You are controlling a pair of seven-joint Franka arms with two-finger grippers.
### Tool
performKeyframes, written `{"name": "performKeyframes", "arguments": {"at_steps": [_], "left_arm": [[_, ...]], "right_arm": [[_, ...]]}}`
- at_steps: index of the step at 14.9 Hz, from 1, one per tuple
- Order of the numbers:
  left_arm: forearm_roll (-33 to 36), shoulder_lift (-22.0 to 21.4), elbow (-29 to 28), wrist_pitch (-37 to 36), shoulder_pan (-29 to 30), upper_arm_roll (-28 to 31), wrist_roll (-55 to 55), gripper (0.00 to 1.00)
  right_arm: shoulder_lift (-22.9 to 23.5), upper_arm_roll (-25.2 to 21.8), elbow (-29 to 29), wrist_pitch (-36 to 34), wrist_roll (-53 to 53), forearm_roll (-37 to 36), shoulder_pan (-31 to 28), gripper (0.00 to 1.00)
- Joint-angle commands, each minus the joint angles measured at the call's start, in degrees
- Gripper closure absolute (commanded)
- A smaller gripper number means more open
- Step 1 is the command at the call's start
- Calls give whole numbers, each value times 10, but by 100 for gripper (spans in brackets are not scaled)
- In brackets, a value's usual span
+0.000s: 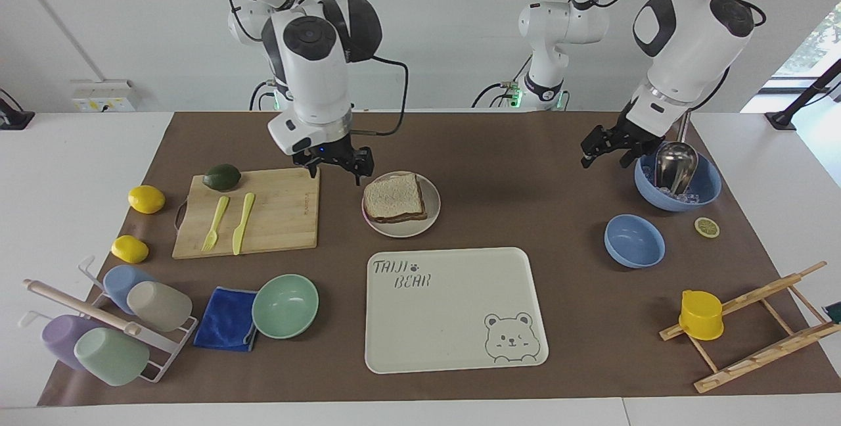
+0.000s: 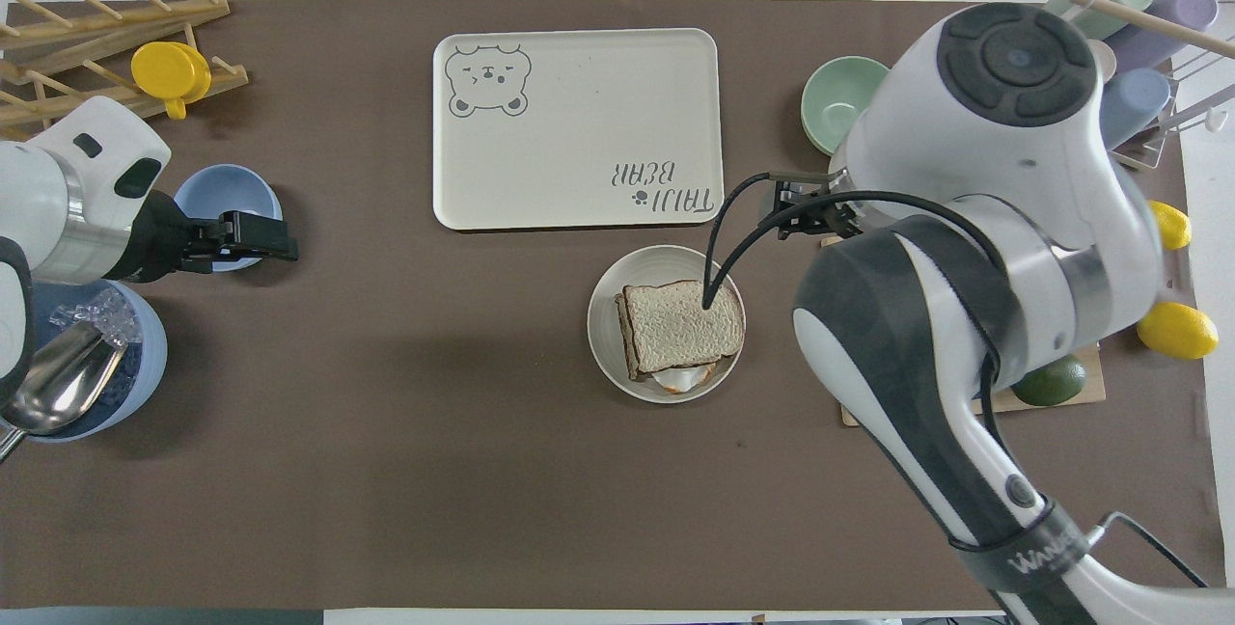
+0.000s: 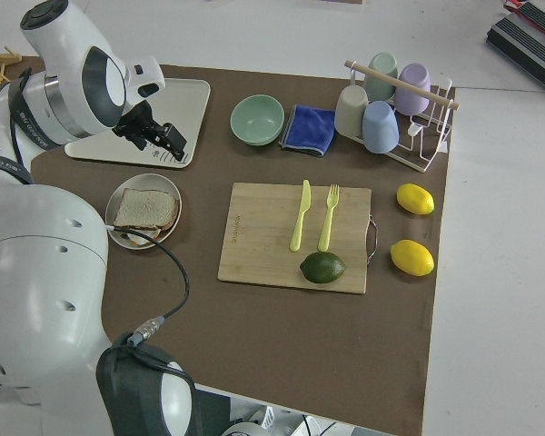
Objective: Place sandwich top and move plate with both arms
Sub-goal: 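Retract the right gripper while the left gripper reaches toward the plate, then grasp the rim of the white plate with the left gripper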
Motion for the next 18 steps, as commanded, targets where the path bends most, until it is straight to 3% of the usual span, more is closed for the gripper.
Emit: {"name": "performKeyframes", "arguments": {"at_steps": [1, 6, 10, 13, 18], "left_arm": [[-42, 6, -40, 65, -36, 5, 2, 0], [-90, 87, -41, 154, -117, 4, 2, 0], [-143, 130, -46, 224, -164, 4, 5, 0], [-194, 186, -40, 295, -201, 2, 9, 0], [-212, 213, -41, 300, -232, 1, 43, 0]], "right_arm": [[-33, 6, -3, -36, -97, 30, -64, 0], [-47, 2, 44, -123, -222, 22, -137, 0], [-58, -1, 58, -169, -248, 21, -159, 0], [-71, 0, 56, -190, -263, 21, -158, 0], [-75, -1, 57, -210, -263, 30, -161, 0]]}}
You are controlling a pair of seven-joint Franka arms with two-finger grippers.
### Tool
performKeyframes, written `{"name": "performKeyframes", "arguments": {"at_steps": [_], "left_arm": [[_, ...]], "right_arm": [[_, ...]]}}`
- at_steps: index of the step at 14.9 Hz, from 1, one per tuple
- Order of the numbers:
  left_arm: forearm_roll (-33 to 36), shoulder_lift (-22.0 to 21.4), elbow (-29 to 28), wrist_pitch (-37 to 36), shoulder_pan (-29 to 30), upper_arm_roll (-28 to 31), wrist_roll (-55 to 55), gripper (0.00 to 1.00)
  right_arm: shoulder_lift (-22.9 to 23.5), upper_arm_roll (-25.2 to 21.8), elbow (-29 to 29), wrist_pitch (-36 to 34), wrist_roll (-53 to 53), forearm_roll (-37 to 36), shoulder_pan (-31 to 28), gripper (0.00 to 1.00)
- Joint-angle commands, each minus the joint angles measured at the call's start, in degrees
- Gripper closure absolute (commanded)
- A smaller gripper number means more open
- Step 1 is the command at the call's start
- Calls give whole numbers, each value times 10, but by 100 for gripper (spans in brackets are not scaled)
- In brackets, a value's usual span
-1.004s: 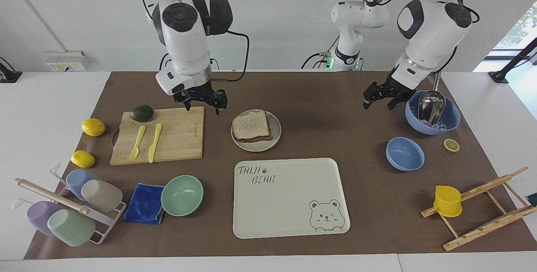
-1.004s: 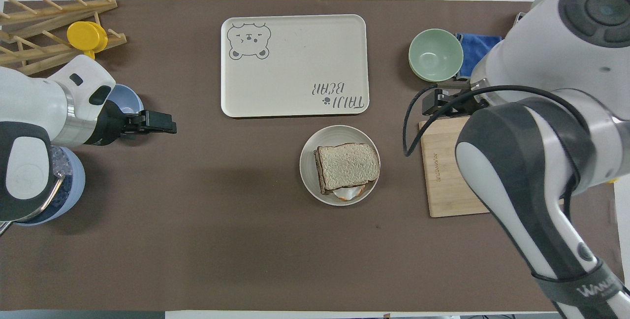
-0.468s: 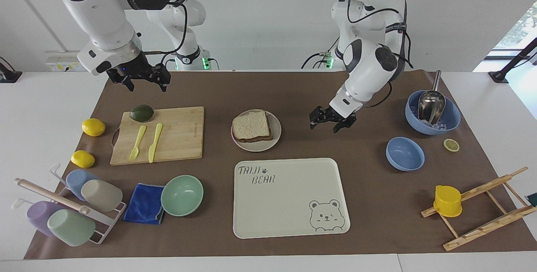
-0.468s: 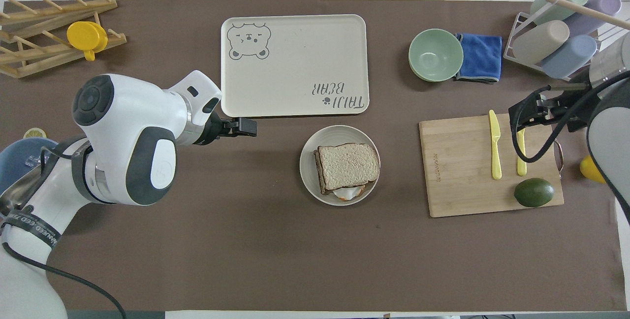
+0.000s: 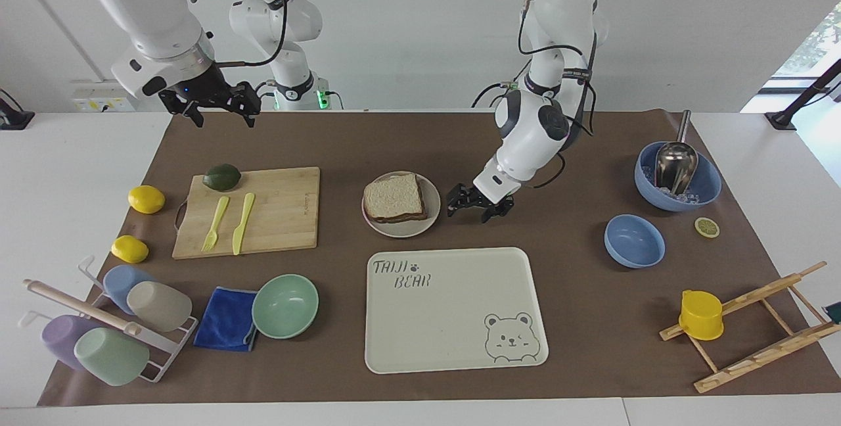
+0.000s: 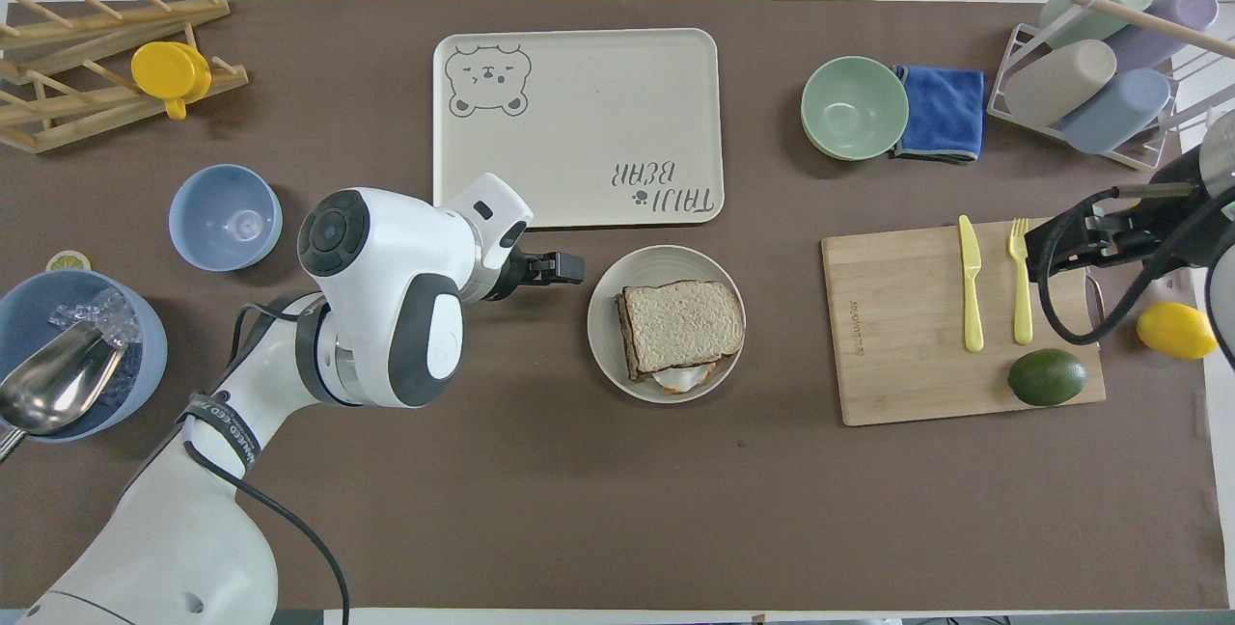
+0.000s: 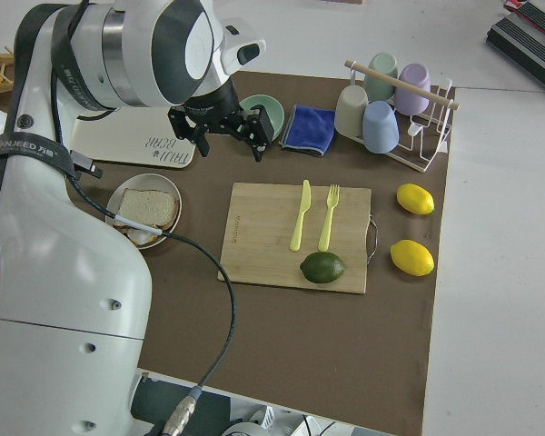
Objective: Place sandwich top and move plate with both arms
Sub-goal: 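Grasp the rim of the white plate with the left gripper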
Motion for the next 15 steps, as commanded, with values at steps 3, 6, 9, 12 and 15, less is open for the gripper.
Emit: {"name": "performKeyframes", "arguments": {"at_steps": [3, 6, 9, 12, 15], "left_arm": [[-18, 4, -4, 4, -21, 6, 19, 0], [-19, 1, -11, 4, -34, 6, 14, 1], [-19, -3, -26, 4, -42, 7, 13, 5], [-21, -4, -26, 4, -42, 7, 2, 11], [-21, -4, -26, 8, -58, 7, -34, 37]], "right_arm": [[-3, -22, 12, -30, -36, 14, -9, 0], [-3, -37, 12, -2, -56, 10, -8, 0], [3, -42, 17, 8, -55, 5, 7, 0], [8, -40, 36, 6, -55, 13, 2, 0], [8, -40, 38, 3, -53, 14, 2, 0]]}}
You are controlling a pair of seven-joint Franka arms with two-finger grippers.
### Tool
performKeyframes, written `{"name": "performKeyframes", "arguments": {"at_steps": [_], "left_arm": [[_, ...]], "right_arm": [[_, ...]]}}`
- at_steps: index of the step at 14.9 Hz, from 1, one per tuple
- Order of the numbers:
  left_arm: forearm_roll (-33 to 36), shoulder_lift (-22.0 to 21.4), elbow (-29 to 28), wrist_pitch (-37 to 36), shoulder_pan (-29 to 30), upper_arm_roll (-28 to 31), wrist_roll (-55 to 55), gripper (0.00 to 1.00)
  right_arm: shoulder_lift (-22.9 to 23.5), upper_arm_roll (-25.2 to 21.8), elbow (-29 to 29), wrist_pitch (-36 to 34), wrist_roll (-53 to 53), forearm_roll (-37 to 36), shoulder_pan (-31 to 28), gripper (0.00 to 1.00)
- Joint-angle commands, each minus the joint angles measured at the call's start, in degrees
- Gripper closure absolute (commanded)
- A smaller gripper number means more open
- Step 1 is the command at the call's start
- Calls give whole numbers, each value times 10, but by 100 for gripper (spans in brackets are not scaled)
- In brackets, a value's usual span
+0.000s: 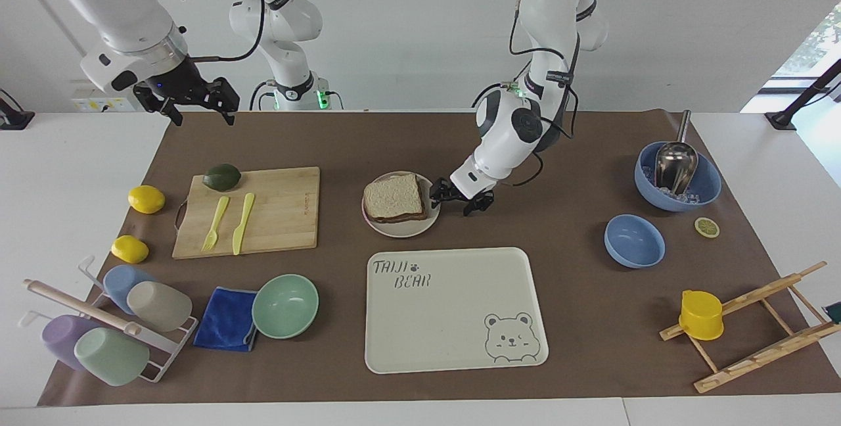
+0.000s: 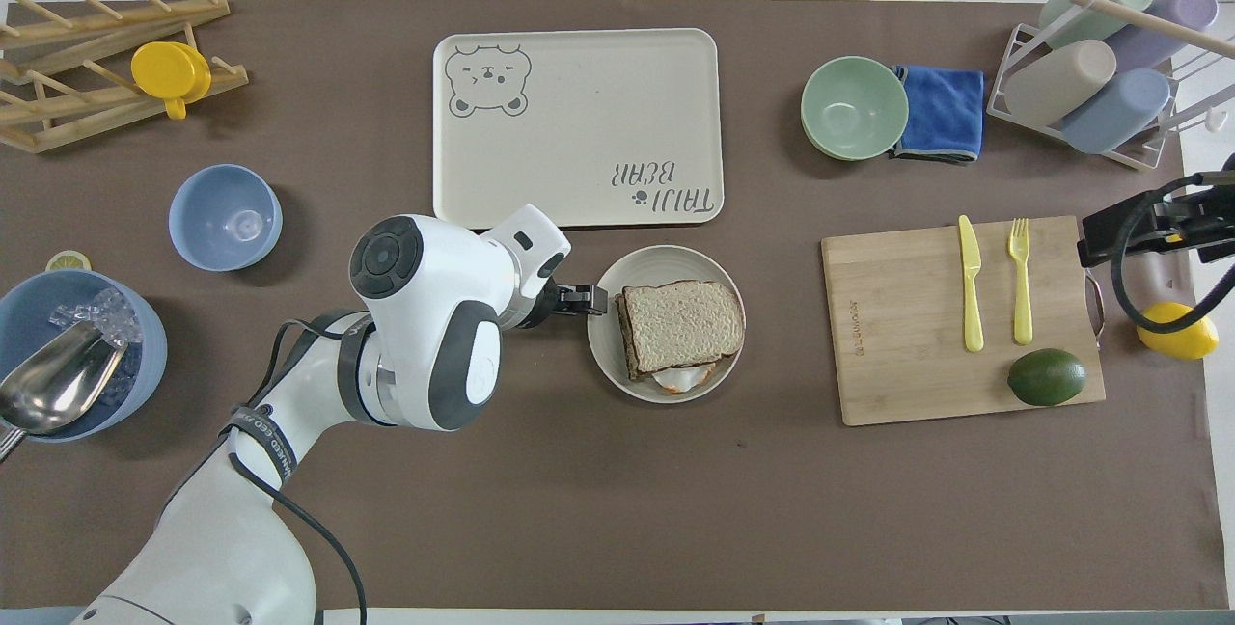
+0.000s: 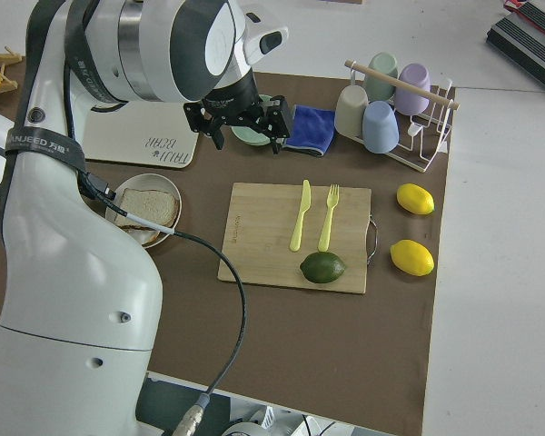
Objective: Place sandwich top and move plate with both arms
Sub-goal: 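Grasp the rim of the white plate with the left gripper, then slide the plate onto the white bear tray with the left gripper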
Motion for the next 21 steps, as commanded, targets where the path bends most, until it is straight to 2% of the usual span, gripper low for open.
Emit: {"name": "performKeyframes", "arguments": {"at_steps": [1, 4, 6, 9, 10, 11, 17, 21], "left_arm": [[-11, -10, -13, 7, -25, 10, -24, 40], [-11, -11, -13, 2, -25, 9, -28, 42], [-11, -12, -13, 0, -25, 9, -32, 51], [-11, -13, -13, -5, -24, 9, -40, 79], [-11, -13, -13, -7, -24, 9, -43, 93], [-11, -13, -13, -9, -24, 9, -43, 100], [-11, -15, -13, -22, -19, 9, -43, 100], [-11, -43, -13, -55, 0, 12, -38, 100]], "right_arm": [[9, 2, 14, -4, -9, 15, -5, 0], [2, 2, 14, -9, -7, 16, -3, 0], [2, 0, 14, -22, -9, 17, -5, 0], [-3, 1, 9, -32, -10, 30, 0, 0], [-3, 3, 10, -32, -11, 30, 1, 0], [-3, 5, 11, -31, -12, 29, 2, 0], [-1, 4, 11, -22, -26, 17, 1, 0], [-1, 4, 11, -22, -26, 17, 1, 0]]}}
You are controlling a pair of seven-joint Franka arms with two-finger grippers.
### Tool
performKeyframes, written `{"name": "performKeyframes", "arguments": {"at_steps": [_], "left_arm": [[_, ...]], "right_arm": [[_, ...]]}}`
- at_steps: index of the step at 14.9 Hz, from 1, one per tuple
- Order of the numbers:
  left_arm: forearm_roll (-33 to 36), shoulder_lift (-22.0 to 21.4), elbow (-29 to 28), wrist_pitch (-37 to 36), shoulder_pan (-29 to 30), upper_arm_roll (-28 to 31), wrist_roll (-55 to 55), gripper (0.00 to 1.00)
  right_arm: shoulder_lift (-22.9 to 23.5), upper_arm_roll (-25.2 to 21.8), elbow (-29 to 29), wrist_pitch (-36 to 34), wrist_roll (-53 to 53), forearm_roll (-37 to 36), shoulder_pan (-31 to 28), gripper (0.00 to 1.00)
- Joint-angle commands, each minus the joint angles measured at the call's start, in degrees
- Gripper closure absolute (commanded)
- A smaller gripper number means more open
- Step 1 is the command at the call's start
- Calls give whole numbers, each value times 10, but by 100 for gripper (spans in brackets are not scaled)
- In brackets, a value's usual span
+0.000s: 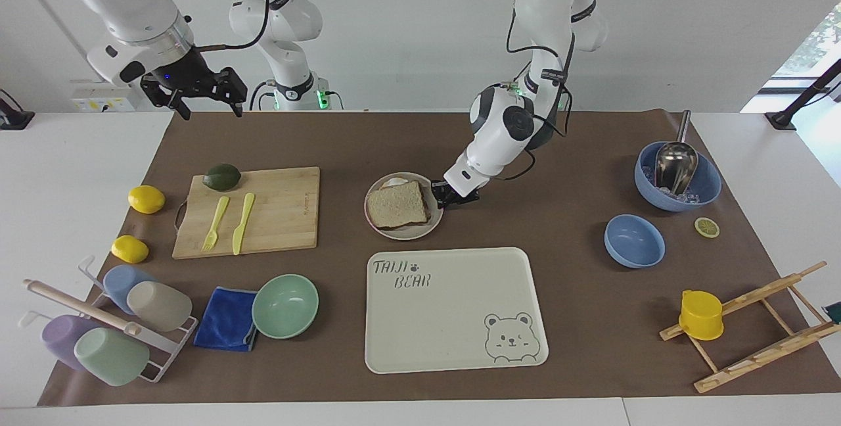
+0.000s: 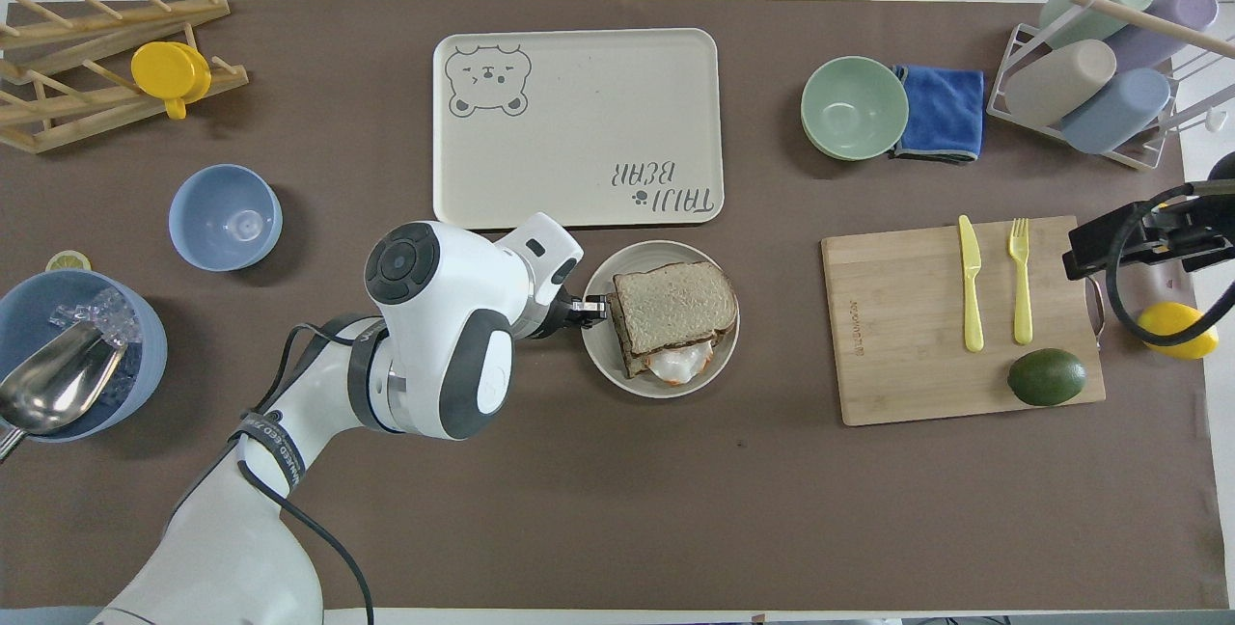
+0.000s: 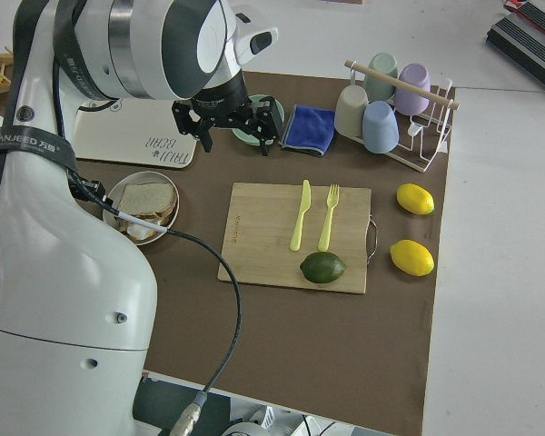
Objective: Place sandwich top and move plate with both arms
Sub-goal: 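Slide the plate onto the white bear tray with the left gripper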
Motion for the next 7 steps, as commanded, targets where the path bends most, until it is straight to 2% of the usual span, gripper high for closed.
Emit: {"name": "performKeyframes", "arguments": {"at_steps": [1, 4, 7], "left_arm": [[-10, -43, -12, -37, 21, 7, 1, 100], [-9, -57, -1, -59, 47, 7, 0, 100], [-3, -47, 35, -68, 72, 9, -1, 100]], "right_arm": [[-1, 0, 5, 0, -16, -1, -2, 0], [-1, -1, 4, 0, -16, -1, -3, 0], [-1, -1, 5, 0, -16, -1, -2, 0]]}}
